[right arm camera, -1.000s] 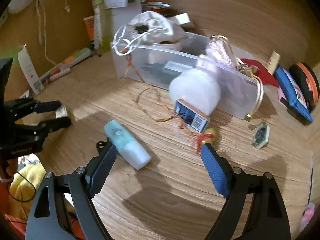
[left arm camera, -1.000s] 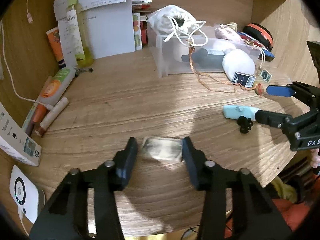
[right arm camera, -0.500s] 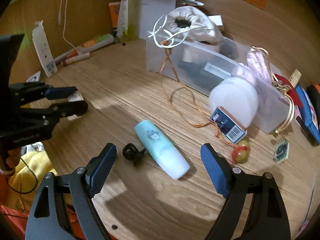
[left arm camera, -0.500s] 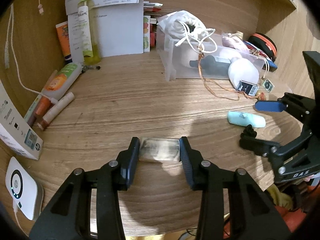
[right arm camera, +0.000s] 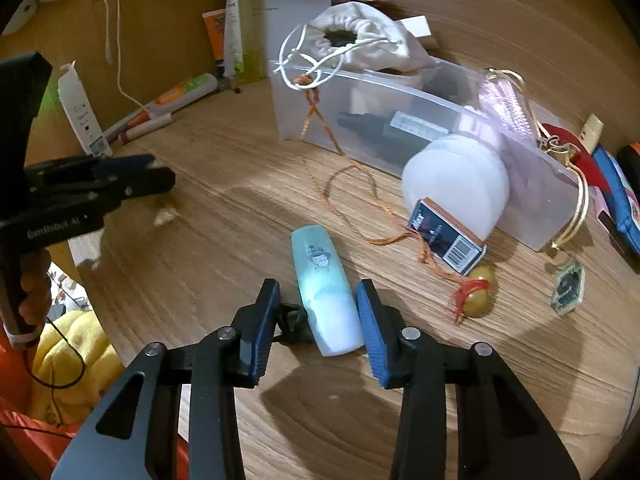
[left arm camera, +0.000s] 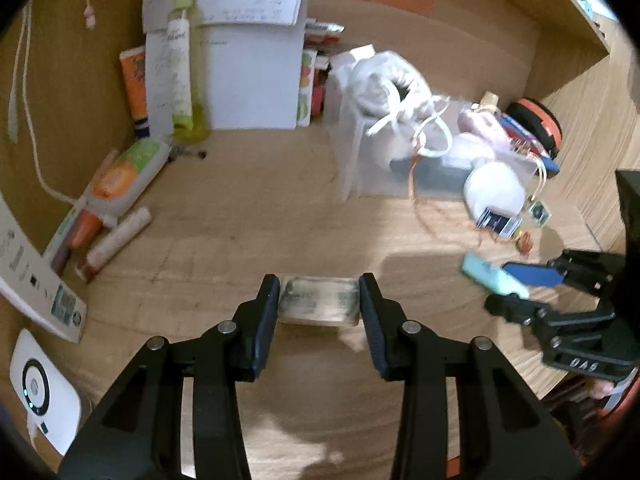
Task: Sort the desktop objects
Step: 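Grasp the light teal bottle with the right gripper, then carry the tin over the box and open the left gripper while the right lifts the teal bottle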
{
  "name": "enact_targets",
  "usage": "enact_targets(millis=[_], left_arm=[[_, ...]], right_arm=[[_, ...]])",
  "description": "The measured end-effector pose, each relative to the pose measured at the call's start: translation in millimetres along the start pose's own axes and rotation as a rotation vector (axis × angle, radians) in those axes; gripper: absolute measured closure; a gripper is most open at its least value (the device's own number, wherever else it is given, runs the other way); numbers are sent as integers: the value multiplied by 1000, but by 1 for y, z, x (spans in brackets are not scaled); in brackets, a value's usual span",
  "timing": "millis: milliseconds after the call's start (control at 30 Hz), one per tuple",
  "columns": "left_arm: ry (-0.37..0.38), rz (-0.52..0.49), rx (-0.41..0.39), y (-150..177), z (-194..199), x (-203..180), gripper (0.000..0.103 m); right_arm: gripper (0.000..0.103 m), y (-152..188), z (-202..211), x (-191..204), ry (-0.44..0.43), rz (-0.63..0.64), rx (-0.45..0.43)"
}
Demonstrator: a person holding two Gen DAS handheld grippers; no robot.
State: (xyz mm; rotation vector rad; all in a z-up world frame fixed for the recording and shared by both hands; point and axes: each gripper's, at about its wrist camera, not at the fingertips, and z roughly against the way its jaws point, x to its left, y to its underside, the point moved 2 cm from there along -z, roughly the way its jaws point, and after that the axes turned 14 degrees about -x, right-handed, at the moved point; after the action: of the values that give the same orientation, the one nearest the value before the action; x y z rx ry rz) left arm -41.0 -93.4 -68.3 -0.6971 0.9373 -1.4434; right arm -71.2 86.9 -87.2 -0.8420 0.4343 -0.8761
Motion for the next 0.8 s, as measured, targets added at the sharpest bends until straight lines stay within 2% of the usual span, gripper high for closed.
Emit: enact_targets(millis=[133,167,200,433,600,633,700,800], left_arm=[[20,-10,-38,-16,1,-12,63],[25,-14,-50,-20,2,-16,63],[30,-18,-59,-24,2,-20,63],[59,-29,-101,-45,-2,-38,63],[77,-33,-124,-59,-6,-52,63],[80,-36,-132,-63,-6,-54,63],[84,-43,-148,-71,-7,-61,63],[94,-56,-166,-83,-10,-70,63]], right_arm=[[75,-5,5,-6,10,-20,-22],[85,-8,9,-8,10,-22,-35],[90,-10,11,-10,10,-21,-38],[90,-10,15,-24,44,-14,-29],[90,-12,13,-29,1,-39,-16],[89,-12,10,-28,-5,-36,-9],[81,-15,7,-25,-27,-35,-6],[80,-16,-3,-19,-27,-10,10]])
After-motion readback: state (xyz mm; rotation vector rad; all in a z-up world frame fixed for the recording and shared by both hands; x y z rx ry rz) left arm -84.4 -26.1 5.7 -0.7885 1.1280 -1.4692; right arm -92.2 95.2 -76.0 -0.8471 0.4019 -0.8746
